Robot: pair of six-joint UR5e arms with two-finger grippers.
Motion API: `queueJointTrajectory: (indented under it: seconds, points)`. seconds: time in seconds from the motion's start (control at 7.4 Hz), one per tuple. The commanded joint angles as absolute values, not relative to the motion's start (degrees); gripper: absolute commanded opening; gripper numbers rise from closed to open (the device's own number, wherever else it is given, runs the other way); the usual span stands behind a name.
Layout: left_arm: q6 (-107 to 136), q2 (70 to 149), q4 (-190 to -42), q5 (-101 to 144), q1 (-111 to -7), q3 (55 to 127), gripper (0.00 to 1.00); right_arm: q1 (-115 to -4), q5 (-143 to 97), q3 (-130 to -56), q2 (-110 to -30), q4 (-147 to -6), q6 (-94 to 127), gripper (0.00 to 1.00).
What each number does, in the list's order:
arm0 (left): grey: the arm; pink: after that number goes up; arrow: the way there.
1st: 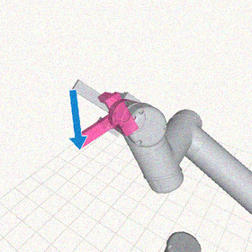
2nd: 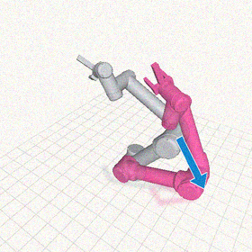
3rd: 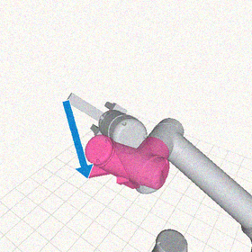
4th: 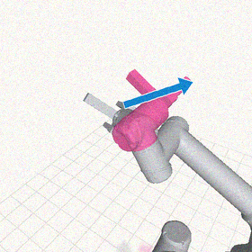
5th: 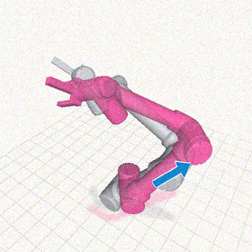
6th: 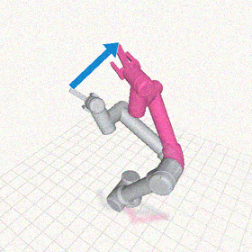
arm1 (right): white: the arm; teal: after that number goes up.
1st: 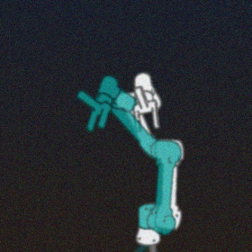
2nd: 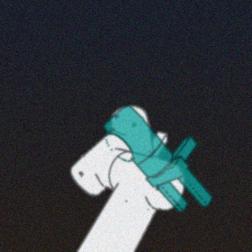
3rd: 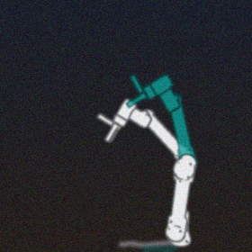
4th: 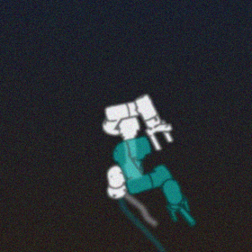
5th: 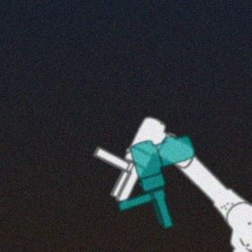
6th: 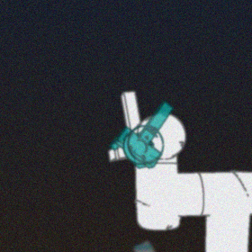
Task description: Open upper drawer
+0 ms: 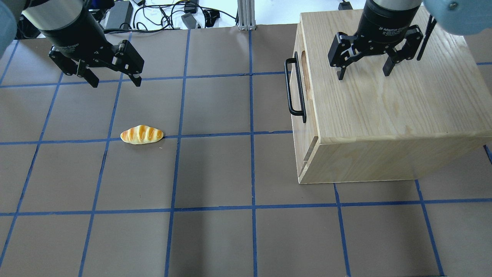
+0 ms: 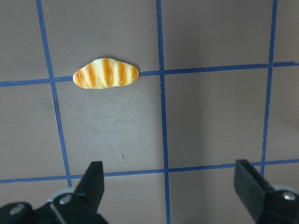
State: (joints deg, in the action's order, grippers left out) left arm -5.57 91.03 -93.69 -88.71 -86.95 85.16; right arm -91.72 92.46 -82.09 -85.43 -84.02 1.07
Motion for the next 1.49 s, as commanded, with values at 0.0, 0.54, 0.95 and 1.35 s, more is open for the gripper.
queueJointTrajectory:
  seconds: [0.0,0.54,0.95,1.35]
  points:
    - [-3.5,92.3,-93.3,-88.8,-87.0,85.0,1.0,-91.8,92.5,-82.1,-85.4,-84.0,1.1,1.0]
    - [16.1,99.5,-83.1,-84.9,-96.7,85.0,1.0,-91.8,92.5,-82.2,-85.4,-84.0,1.1,1.0]
    - [17.1,104.4,-78.8,-72.0,-99.8,84.9,1.0,-91.7,92.5,-82.1,-85.4,-84.0,1.1,1.0]
    - [21.9,107.4,-74.1,-67.2,-103.6,84.7,1.0,-91.8,92.5,-82.1,-85.4,-84.0,1.1,1.0]
